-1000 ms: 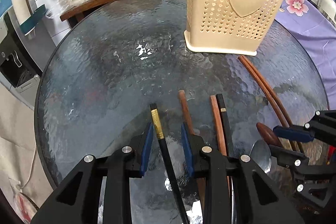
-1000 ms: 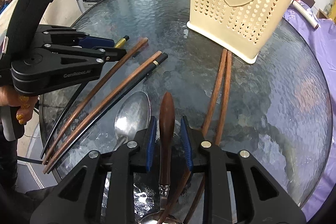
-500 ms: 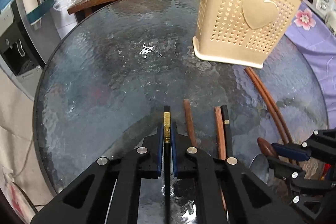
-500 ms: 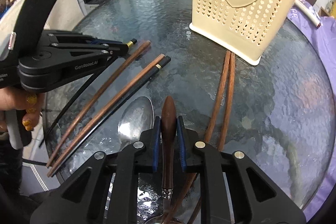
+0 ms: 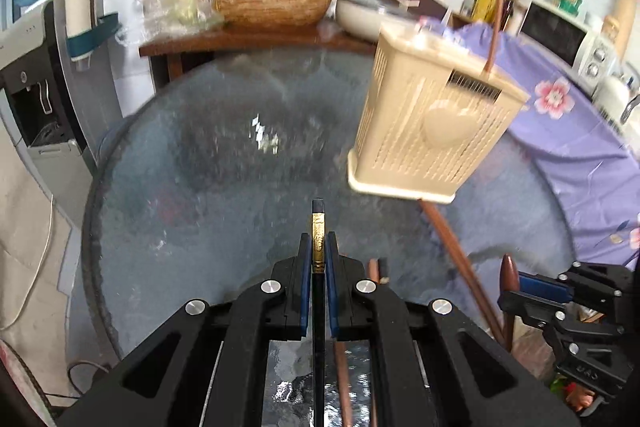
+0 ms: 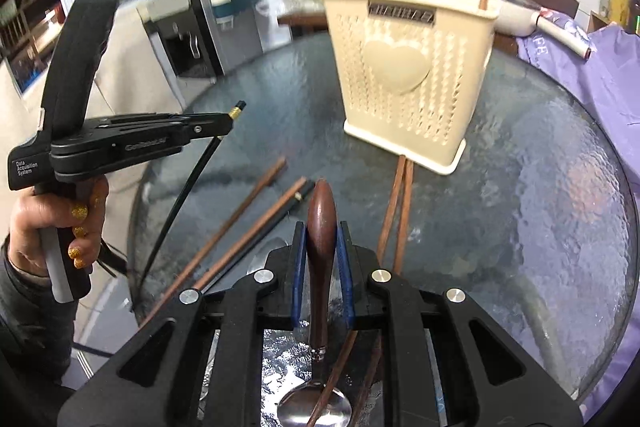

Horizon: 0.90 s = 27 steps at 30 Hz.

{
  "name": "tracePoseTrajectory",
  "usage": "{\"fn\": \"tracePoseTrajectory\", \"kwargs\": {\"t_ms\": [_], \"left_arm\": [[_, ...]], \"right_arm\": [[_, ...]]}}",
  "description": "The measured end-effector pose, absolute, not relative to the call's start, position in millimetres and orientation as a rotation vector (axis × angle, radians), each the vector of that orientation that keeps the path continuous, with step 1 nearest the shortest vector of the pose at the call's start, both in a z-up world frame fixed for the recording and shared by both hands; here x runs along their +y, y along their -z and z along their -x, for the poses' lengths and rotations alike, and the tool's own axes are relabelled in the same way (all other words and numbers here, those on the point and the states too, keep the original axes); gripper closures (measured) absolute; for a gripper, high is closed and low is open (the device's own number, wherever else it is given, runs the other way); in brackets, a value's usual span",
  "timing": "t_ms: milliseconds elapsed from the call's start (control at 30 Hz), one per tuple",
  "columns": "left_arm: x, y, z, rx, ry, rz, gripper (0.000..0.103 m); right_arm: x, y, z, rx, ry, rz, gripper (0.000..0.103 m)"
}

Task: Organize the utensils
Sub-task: 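Lift the ladle with the right tool while the left tool carries the black chopstick to the holder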

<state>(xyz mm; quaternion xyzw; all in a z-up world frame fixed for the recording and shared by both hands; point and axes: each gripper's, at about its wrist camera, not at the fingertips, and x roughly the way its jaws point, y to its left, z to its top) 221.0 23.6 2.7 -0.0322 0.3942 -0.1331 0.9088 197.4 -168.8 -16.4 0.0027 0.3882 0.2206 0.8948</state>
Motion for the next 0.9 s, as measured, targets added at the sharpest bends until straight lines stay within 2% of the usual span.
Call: {"fn": "tracePoseTrajectory", "kwargs": {"t_ms": [300, 900], "left_arm": [[27.7, -46.4, -197.1, 0.673, 0.309, 0.105, 0.096], [34.3, -72.1, -183.7, 0.578, 0.314, 0.128, 0.096]], "right_arm": [[-191.2, -5.9, -185.8, 0.741, -0.489, -0.084, 0.087], [-194.8, -39.0, -177.5, 0.63, -0.496, -0.124, 0.087]]}}
